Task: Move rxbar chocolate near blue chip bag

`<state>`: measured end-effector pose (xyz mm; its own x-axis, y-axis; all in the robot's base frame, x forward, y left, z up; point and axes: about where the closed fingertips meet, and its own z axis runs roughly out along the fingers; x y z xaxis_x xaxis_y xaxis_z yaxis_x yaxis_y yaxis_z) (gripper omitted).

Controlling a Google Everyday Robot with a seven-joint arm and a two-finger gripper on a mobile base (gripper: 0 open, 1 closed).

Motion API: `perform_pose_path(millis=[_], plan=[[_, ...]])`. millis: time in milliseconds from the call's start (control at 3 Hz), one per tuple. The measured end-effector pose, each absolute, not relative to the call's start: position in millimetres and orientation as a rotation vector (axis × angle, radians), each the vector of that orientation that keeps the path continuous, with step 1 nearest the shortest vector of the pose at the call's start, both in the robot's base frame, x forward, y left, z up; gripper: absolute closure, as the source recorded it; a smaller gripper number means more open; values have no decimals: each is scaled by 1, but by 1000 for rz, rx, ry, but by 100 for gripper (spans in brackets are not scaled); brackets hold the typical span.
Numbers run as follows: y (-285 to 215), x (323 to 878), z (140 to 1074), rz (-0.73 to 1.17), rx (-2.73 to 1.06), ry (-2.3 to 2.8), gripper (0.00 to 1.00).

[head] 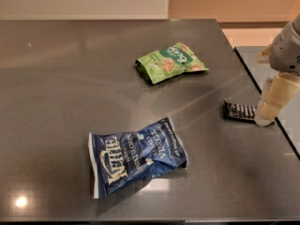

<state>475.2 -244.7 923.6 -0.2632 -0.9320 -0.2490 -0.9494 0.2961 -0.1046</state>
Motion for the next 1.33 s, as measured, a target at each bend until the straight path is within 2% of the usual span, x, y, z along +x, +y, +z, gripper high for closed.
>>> perform_pose_path(millis=[1333], plan=[[-269,492,835,231,-1767,2269,0]])
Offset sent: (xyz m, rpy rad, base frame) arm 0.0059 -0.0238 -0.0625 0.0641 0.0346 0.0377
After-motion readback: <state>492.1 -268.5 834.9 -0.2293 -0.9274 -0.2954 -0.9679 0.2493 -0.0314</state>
